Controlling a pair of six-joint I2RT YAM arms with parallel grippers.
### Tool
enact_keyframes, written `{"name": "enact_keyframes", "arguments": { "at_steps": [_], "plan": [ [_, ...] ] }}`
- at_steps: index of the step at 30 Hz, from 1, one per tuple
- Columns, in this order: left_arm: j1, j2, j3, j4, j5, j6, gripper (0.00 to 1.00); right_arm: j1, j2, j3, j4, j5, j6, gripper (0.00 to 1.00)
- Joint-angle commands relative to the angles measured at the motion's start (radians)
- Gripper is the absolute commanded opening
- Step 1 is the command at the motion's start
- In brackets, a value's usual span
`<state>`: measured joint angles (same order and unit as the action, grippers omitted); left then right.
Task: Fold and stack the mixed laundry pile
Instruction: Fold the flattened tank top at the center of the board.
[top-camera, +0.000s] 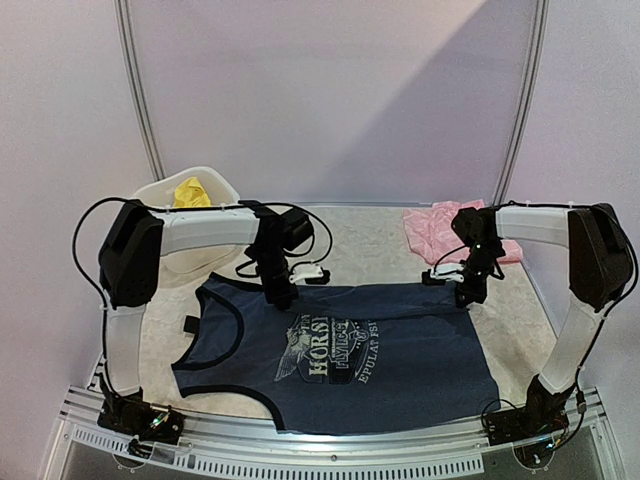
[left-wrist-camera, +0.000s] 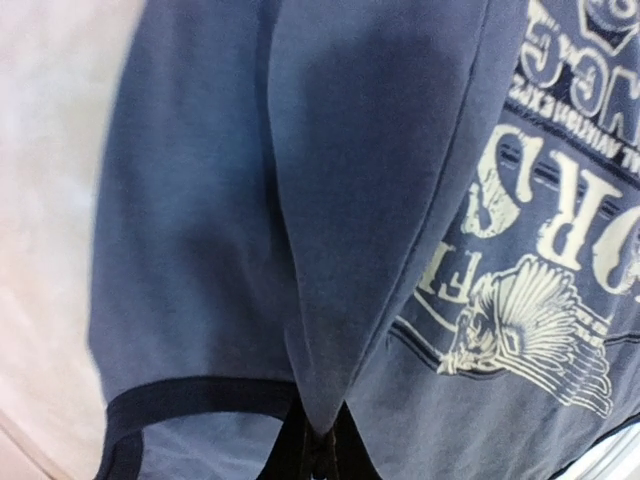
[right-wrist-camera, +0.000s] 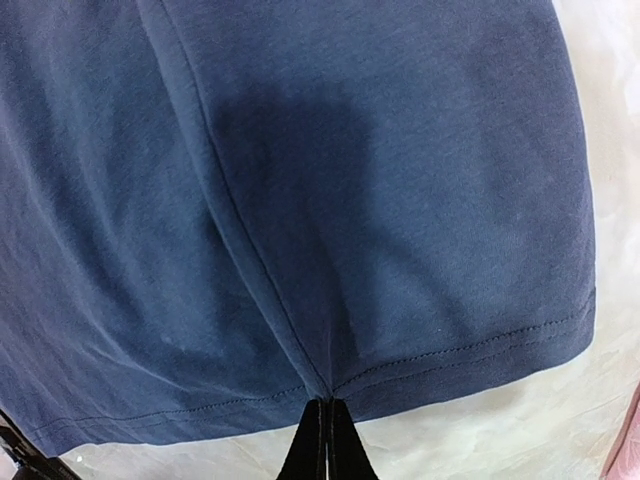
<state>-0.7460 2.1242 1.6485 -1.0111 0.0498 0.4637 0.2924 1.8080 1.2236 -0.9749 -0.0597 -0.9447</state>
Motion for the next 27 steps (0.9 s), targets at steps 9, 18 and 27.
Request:
{"name": "enact_keyframes", "arguments": {
  "at_steps": [9,18,27],
  "plan": [
    [-0.002,-0.145,-0.009,-0.049,0.025,-0.04,0.0,-0.002,-0.144,-0.009,-0.095,0.021,-0.012,0.0],
    [-0.024,-0.157,-0.062,-0.075,0.083,-0.073,0.0,-0.003,-0.151,-0.09,-0.095,0.044,-0.016,0.0],
    [-0.05,-0.136,-0.119,-0.068,0.115,-0.101,0.0,0.002,-0.153,-0.133,-0.095,0.02,-0.009,0.0]
  ]
}}
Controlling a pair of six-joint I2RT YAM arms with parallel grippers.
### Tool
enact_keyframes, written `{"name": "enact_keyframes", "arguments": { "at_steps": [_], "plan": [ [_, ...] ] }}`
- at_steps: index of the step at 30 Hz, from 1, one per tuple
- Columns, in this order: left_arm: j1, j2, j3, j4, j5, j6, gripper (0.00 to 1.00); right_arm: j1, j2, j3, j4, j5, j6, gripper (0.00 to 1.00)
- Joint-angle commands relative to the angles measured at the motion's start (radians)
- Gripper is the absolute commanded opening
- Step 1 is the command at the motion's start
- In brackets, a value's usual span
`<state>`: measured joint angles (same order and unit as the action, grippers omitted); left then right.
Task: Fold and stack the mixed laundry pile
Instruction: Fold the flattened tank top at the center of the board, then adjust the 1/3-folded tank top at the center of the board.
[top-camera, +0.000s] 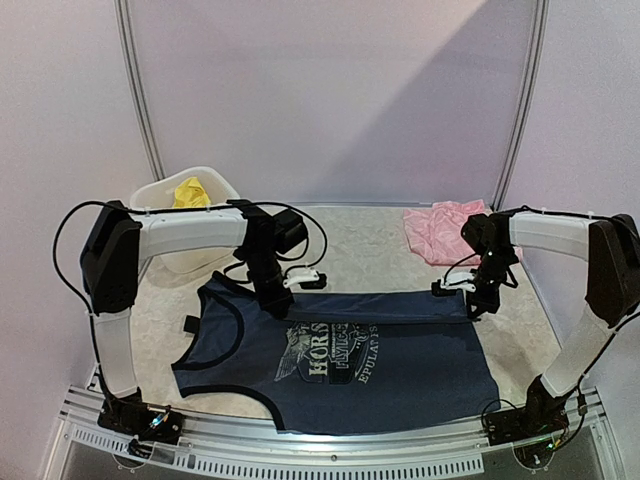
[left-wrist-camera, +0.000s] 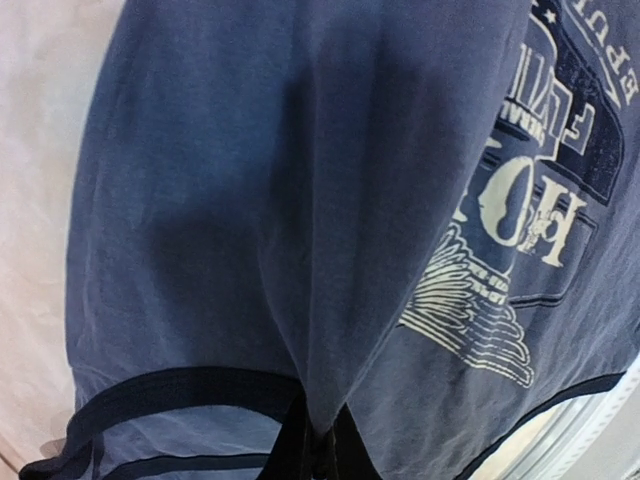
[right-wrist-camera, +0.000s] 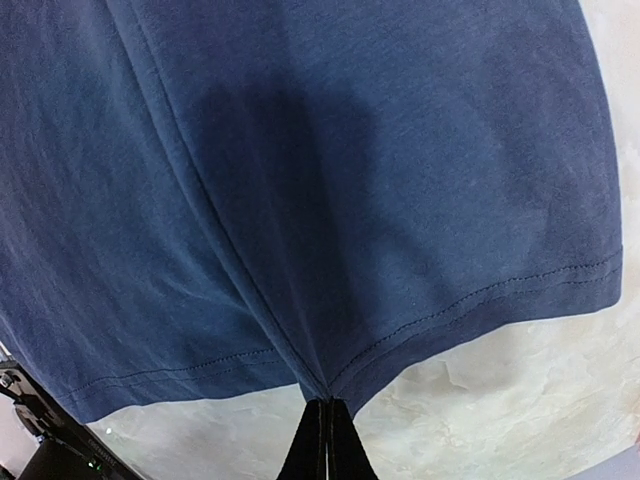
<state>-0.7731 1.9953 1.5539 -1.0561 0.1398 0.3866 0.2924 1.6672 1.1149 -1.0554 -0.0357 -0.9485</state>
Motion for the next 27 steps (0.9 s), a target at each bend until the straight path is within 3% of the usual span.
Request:
{"name": "enact_keyframes", "arguments": {
  "at_steps": [1,3,6,9,15,21,27],
  "plan": [
    [-0.026,-0.001,-0.028,-0.022,0.024,-0.027,0.0,0.005,-0.01,-0.034,-0.007,-0.005,-0.001,0.0],
    [-0.031,0.005,-0.038,-0.013,0.013,-0.038,0.06,0.011,0.002,-0.05,0.009,-0.011,0.006,0.01],
    [-0.034,-0.003,-0.058,0.004,-0.019,-0.052,0.2,0.014,0.009,-0.074,0.043,-0.03,0.027,0.15],
    [-0.034,-0.019,-0.062,0.01,-0.03,-0.057,0.28,0.015,0.012,-0.082,0.057,-0.048,0.04,0.27],
    [-0.008,-0.103,-0.045,0.012,-0.039,-0.08,0.34,0.002,-0.032,-0.011,-0.008,-0.097,0.046,0.29],
    [0.169,-0.21,-0.053,0.137,-0.18,-0.278,0.46,-0.01,-0.058,0.099,-0.037,-0.195,0.096,0.3],
    [0.213,-0.116,0.025,0.059,-0.321,-0.265,0.5,-0.009,-0.031,0.113,0.029,-0.202,0.147,0.31]
  ]
}}
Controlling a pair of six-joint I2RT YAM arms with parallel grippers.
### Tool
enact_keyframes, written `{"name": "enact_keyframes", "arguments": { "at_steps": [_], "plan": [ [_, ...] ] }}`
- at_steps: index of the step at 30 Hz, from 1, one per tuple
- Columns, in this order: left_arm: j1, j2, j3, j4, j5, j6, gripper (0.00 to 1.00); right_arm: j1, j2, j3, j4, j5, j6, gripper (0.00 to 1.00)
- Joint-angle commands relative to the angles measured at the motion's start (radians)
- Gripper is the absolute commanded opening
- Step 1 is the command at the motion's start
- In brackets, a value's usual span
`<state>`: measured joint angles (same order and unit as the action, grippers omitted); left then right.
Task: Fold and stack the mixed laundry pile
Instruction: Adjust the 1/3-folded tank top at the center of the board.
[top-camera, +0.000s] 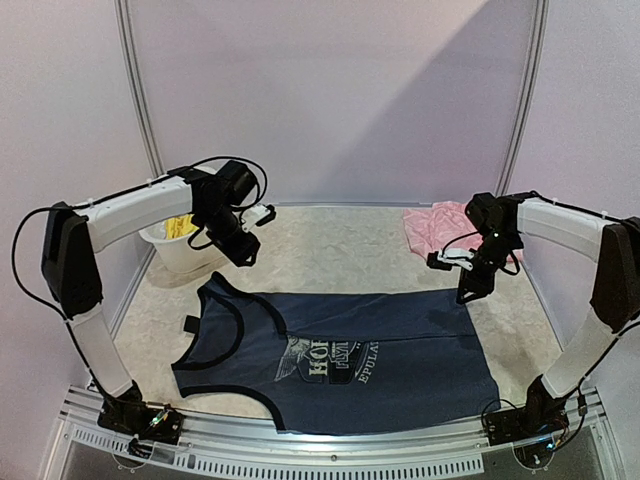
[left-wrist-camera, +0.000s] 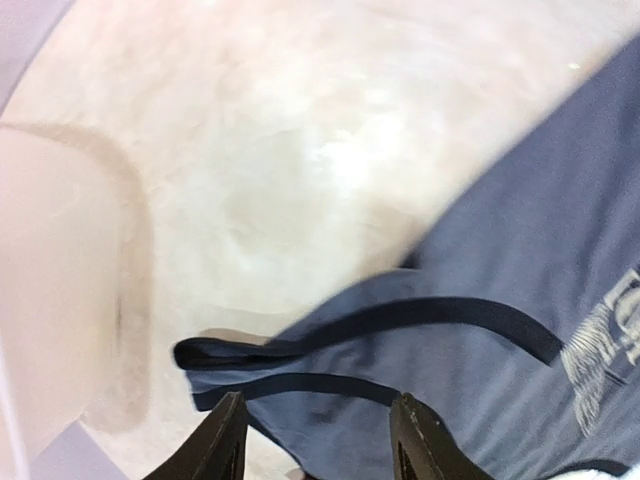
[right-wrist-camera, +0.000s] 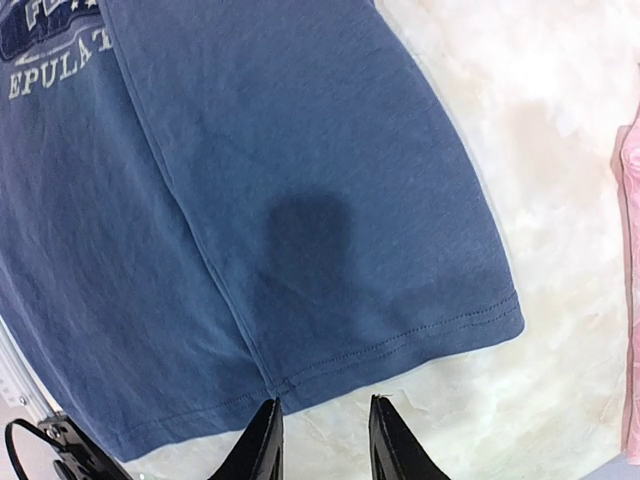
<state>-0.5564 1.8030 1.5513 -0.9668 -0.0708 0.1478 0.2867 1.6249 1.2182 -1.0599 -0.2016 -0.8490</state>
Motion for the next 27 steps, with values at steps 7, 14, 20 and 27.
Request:
{"name": "enact_keyframes", "arguments": {
  "at_steps": [7,14,20,27],
  "plan": [
    [0.026,0.17,0.053,0.03,-0.251,-0.059,0.51,-0.004,0.049,0.015,0.063,-0.096,0.099,0.31],
    [0.07,0.262,0.119,-0.022,-0.267,-0.032,0.53,-0.004,0.045,-0.029,0.084,-0.109,0.109,0.32],
    [0.073,0.35,0.163,-0.064,-0.222,-0.06,0.54,-0.004,0.051,-0.031,0.087,-0.125,0.117,0.32],
    [0.073,0.367,0.156,-0.047,-0.433,-0.088,0.48,-0.004,0.045,-0.041,0.086,-0.135,0.117,0.32]
  ]
}}
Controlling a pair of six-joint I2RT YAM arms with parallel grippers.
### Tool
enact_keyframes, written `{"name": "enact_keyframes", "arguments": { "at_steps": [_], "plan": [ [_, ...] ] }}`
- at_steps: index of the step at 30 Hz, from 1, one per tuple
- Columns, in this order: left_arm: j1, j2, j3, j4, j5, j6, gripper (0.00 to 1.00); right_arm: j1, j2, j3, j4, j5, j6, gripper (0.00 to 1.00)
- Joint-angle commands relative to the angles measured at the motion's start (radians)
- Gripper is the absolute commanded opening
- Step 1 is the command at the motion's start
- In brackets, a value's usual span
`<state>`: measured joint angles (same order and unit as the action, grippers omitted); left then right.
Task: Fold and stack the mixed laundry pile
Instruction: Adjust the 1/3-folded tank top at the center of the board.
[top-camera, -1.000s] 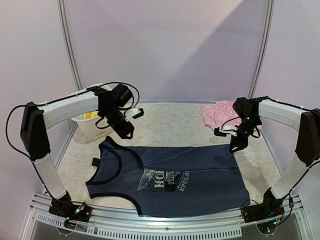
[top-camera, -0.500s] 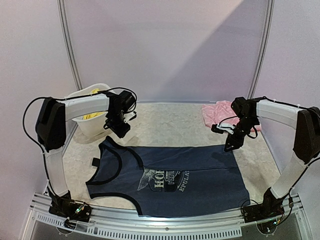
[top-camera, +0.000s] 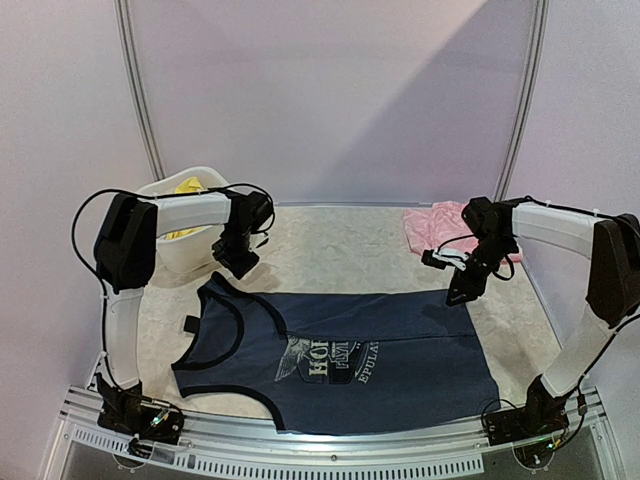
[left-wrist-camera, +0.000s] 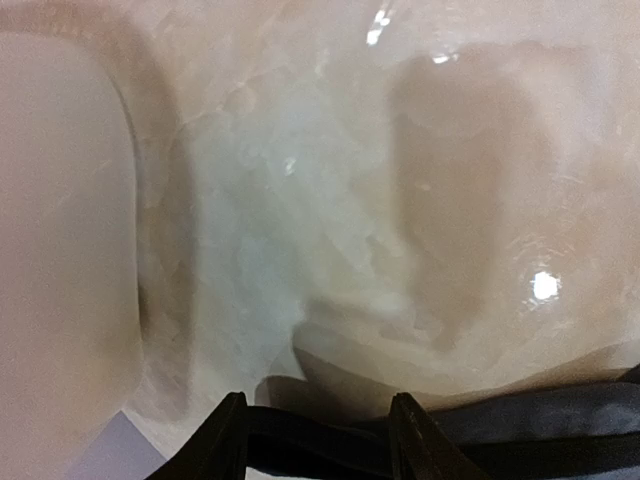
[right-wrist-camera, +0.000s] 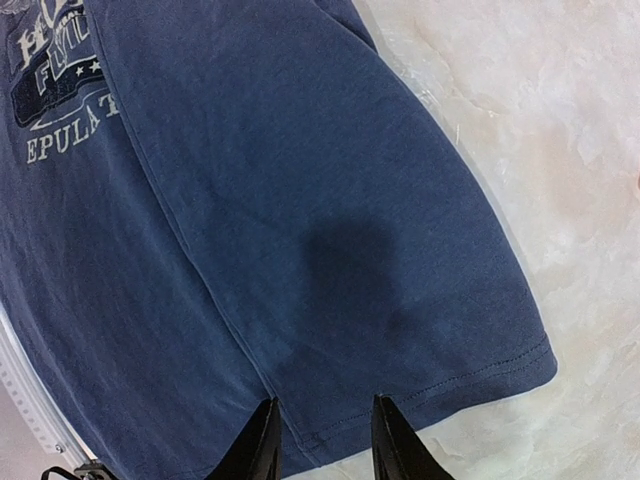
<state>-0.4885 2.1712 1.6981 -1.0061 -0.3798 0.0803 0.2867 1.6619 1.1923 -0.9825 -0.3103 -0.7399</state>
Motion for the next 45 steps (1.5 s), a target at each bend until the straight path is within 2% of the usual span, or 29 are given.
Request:
{"name": "enact_keyframes", "arguments": {
  "at_steps": [1,12,20,35,45],
  "plan": [
    [0.005,0.002,0.01,-0.009,-0.144,-0.017,0.47,-0.004,0.007,-0.018,0.008,-0.029,0.008,0.32],
    [-0.003,0.064,0.017,-0.031,-0.288,0.051,0.43,-0.004,0.006,-0.036,0.018,-0.058,0.013,0.32],
    [-0.028,0.004,-0.053,-0.063,-0.341,0.046,0.43,-0.004,0.006,-0.05,0.03,-0.074,0.01,0.32],
    [-0.062,-0.108,-0.276,-0.065,-0.314,-0.047,0.43,-0.004,0.005,-0.061,0.034,-0.077,0.005,0.32],
    [-0.057,-0.064,-0.288,-0.056,-0.352,-0.061,0.44,-0.004,0.015,-0.071,0.03,-0.052,0.006,0.32]
  ]
}}
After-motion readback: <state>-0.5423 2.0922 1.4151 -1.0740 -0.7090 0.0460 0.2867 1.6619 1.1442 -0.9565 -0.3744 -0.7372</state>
